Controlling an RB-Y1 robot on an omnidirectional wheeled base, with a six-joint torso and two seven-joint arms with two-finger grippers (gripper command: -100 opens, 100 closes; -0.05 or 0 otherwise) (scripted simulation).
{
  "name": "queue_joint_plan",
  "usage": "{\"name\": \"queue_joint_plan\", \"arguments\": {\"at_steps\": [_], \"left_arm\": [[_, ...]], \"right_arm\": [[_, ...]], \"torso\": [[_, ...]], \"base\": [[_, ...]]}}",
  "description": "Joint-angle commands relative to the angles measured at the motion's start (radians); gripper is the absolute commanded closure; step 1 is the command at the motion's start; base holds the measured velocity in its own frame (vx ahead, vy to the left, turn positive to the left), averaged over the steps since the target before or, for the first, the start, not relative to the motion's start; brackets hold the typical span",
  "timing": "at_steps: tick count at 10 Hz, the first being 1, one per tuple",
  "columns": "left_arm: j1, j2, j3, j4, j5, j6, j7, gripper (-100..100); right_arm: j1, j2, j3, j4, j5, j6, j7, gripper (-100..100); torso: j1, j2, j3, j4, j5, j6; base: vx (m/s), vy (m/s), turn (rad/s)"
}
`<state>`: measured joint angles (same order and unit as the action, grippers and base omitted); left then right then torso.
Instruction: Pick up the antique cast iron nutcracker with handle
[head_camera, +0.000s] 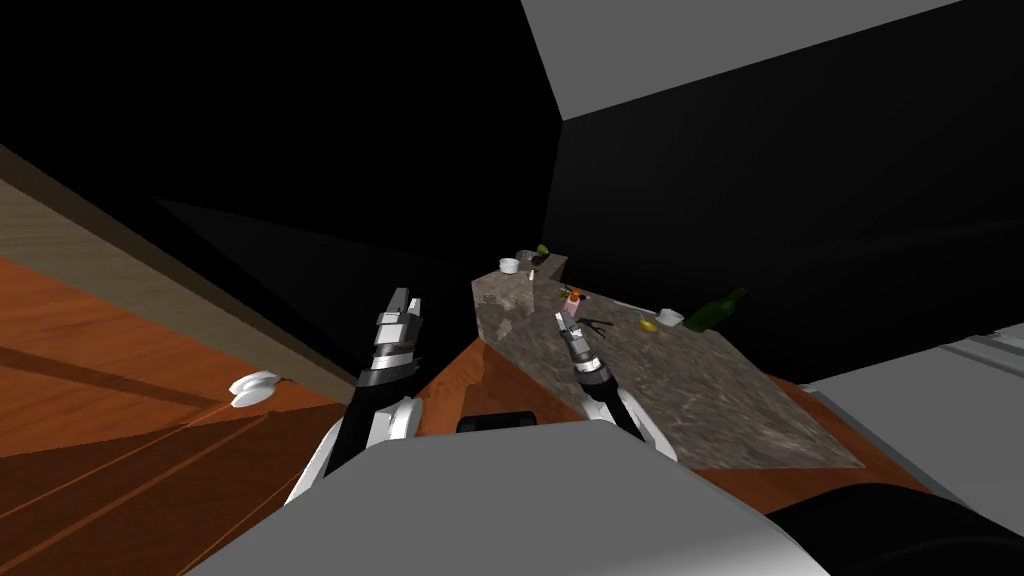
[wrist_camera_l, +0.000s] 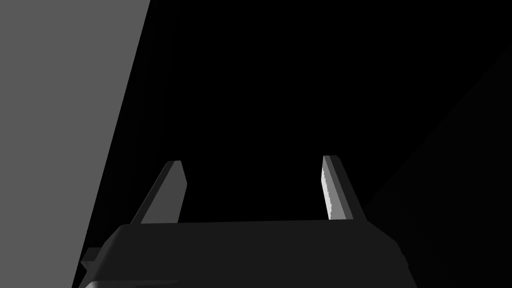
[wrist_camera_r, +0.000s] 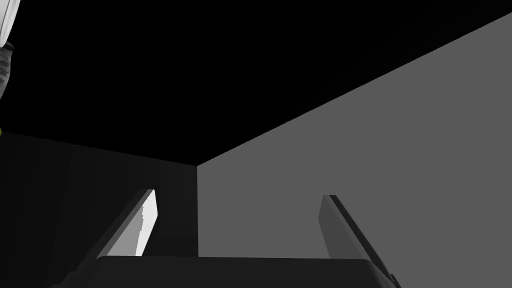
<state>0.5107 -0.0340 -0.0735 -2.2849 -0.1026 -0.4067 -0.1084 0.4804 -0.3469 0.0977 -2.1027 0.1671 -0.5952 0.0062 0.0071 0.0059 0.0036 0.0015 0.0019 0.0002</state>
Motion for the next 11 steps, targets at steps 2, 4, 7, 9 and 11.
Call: {"name": "queue_joint_plan", "arguments": {"at_steps": [2, 4, 7, 9, 11], "left_arm": [[0.000, 0.000, 0.000, 0.000, 0.000, 0.000, 0.000, 0], [0.000, 0.000, 0.000, 0.000, 0.000, 0.000, 0.000, 0], [0.000, 0.000, 0.000, 0.000, 0.000, 0.000, 0.000, 0], [0.000, 0.000, 0.000, 0.000, 0.000, 0.000, 0.000, 0], [0.000, 0.000, 0.000, 0.000, 0.000, 0.000, 0.000, 0]], "right_arm": [[-0.021, -0.078, 0.025, 0.085, 0.070, -0.005, 0.019, -100], [-0.034, -0.121, 0.034, 0.147, 0.115, -0.006, 0.026, -100], [-0.048, -0.174, 0.044, 0.214, 0.154, -0.007, 0.032, -100], [-0.063, -0.220, 0.054, 0.272, 0.194, -0.009, 0.039, -100], [-0.079, -0.267, 0.065, 0.333, 0.236, -0.012, 0.045, -100]], "torso": [[0.000, 0.001, 0.000, 0.000, 0.000, 0.000], [-0.001, 0.002, 0.001, 0.000, 0.000, 0.000], [-0.003, -0.001, -0.001, 0.000, -0.001, 0.000], [-0.005, -0.001, -0.001, 0.000, -0.001, 0.000], [-0.004, -0.001, -0.001, 0.000, -0.001, 0.000]], "base": [[-0.115, 0.147, 0.156], [-0.088, 0.108, 0.072], [-0.052, 0.083, 0.088], [-0.057, 0.065, 0.103], [-0.040, 0.071, 0.104]]}}
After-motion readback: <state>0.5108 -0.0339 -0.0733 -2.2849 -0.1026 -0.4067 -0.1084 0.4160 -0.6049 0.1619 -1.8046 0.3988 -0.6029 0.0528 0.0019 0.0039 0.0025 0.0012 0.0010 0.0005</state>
